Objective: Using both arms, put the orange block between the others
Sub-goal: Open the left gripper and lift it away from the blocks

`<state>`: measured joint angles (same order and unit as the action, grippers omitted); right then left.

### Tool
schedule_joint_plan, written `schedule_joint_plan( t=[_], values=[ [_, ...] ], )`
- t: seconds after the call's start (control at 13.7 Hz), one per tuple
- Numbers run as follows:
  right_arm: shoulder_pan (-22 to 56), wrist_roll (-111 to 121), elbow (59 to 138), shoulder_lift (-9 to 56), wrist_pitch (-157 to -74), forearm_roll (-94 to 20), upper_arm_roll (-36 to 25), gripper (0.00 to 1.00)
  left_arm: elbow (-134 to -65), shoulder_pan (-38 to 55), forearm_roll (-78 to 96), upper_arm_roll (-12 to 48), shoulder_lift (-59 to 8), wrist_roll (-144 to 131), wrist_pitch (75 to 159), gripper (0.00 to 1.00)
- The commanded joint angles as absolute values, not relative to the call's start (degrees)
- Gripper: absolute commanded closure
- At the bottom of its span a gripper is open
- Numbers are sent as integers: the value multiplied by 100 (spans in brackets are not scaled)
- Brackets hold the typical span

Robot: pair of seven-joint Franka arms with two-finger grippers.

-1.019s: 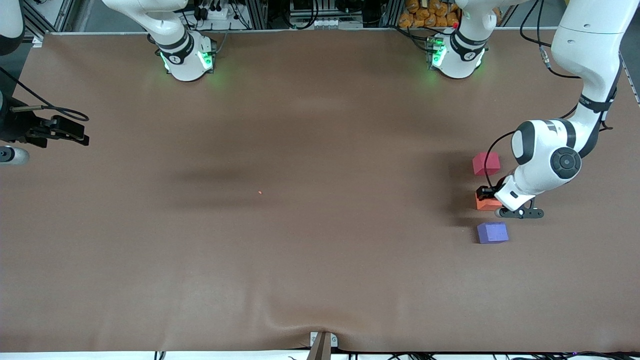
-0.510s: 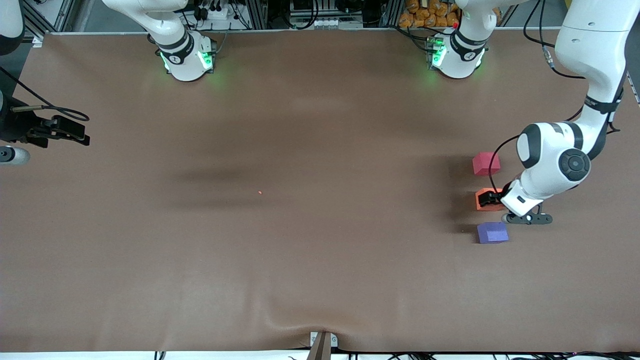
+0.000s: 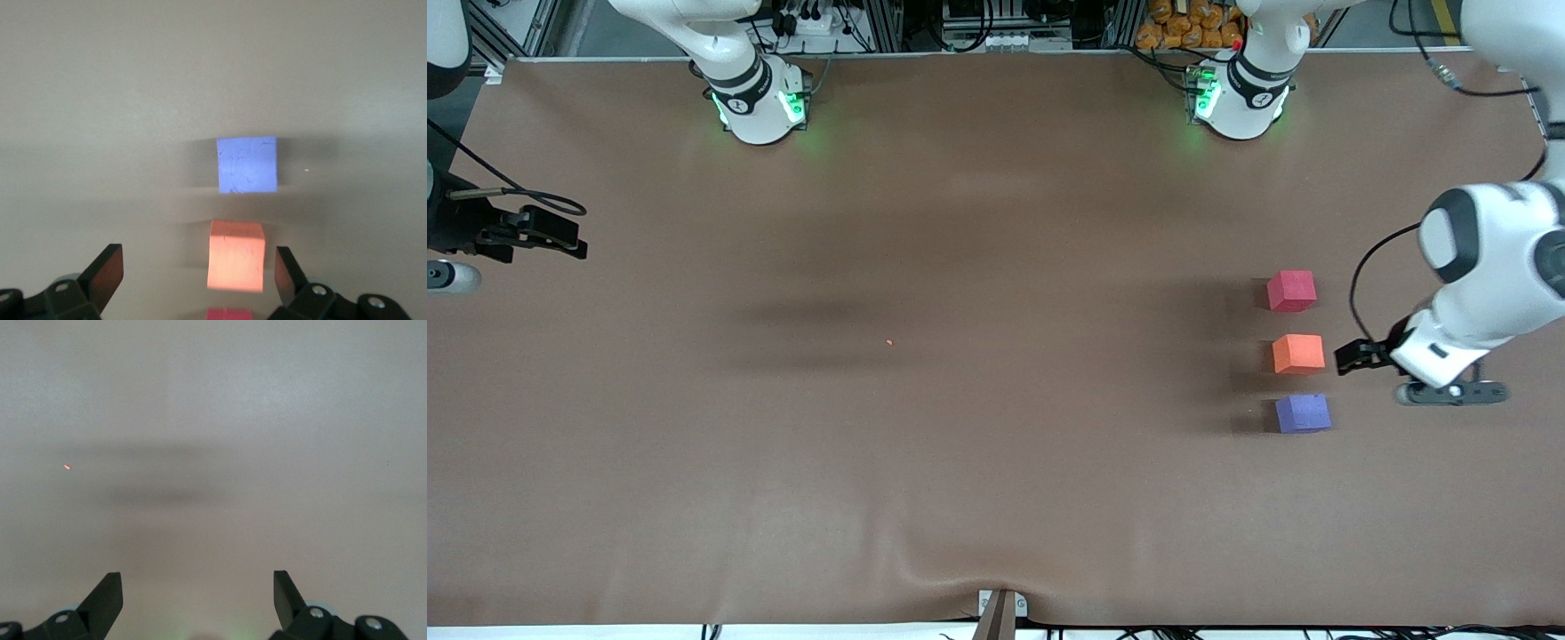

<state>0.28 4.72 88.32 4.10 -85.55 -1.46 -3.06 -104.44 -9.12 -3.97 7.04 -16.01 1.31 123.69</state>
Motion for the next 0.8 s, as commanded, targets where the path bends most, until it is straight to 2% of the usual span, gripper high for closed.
schedule_joint_plan(
  t=[0.0, 0.29, 0.51, 0.73],
  values=[
    [0, 483, 8886, 360, -8569, -237, -281, 0, -9723, -940, -448, 914, -1311, 27, 11489, 0],
    [0, 483, 8886, 369, -8578, -237, -281, 0, -9405, -923, -492, 1072, -774, 35, 10787, 0],
    [0, 483, 8886, 378, -8587, -237, -281, 0, -8808, -923, -457, 1081, -791, 114, 10003, 0],
    [9, 483, 8886, 395, -8596, -237, -281, 0, -8736, -923, -387, 1169, -617, 18, 9633, 0]
  ],
)
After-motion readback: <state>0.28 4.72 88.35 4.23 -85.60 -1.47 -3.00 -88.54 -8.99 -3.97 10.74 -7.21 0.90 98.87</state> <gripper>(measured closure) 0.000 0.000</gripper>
